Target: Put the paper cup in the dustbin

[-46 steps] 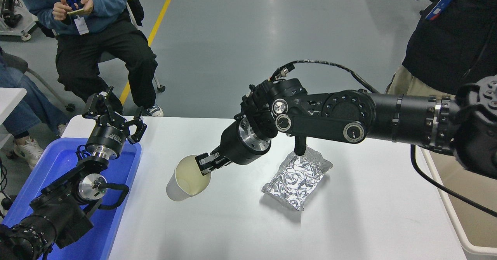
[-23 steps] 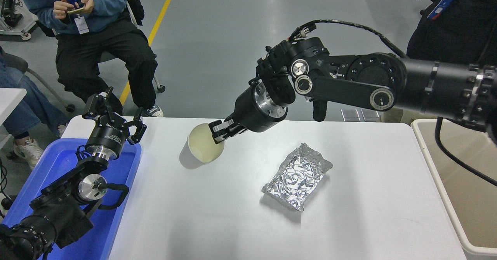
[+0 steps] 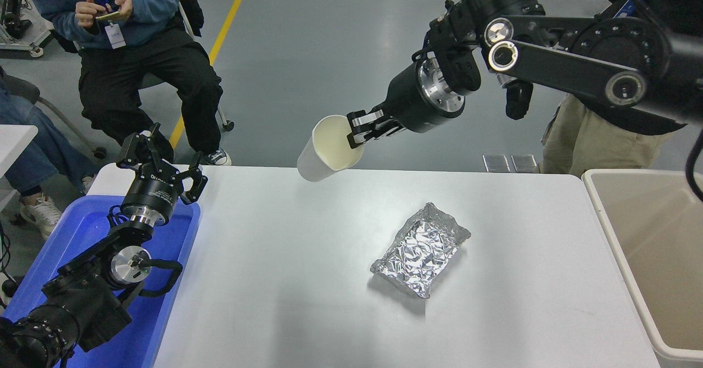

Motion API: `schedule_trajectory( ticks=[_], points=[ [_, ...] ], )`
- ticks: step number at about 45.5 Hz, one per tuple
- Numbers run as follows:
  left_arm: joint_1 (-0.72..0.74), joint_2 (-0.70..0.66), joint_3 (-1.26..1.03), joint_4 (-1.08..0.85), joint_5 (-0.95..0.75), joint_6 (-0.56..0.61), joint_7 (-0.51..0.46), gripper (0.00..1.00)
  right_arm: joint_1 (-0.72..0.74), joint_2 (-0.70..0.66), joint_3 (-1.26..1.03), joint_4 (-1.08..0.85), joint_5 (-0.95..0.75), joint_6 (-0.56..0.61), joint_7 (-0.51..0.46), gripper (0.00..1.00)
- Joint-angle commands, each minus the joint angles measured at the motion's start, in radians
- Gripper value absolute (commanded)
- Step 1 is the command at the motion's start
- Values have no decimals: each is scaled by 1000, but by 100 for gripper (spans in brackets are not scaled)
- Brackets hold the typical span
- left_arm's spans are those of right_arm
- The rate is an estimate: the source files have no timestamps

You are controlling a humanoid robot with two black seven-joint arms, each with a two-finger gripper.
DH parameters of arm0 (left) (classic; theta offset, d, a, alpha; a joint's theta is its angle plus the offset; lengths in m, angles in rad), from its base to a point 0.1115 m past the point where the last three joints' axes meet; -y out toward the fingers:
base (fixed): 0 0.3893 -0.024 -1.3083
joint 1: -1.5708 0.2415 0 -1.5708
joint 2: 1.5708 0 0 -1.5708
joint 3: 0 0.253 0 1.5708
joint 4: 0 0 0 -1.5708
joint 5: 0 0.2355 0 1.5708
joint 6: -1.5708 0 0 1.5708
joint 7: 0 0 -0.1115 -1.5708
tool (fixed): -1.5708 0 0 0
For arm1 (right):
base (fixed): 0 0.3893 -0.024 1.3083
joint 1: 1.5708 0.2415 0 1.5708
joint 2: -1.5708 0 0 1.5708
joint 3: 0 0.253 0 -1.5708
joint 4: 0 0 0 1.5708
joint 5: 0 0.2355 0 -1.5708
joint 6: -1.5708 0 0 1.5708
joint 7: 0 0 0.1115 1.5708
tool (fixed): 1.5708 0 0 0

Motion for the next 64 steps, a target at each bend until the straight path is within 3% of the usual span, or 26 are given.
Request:
schedule_trajectory(
  ticks=[1, 15, 29, 47, 64],
  points=[
    [0, 0, 0, 0, 0, 0, 0, 100, -73, -150, 4, -48, -29, 0, 0, 0],
    [0, 0, 0, 0, 0, 0, 0, 100, -147, -439, 10, -46, -86, -2, 71, 0],
    [0, 0, 0, 0, 0, 0, 0, 100, -281, -588, 12, -174, -116, -71, 148, 0],
    [0, 0, 0, 0, 0, 0, 0, 100, -457, -608, 12, -424, -95, -135, 221, 0],
    [0, 0, 0, 0, 0, 0, -1, 100, -607, -576, 12, -689, 170, -155, 223, 0]
  ],
)
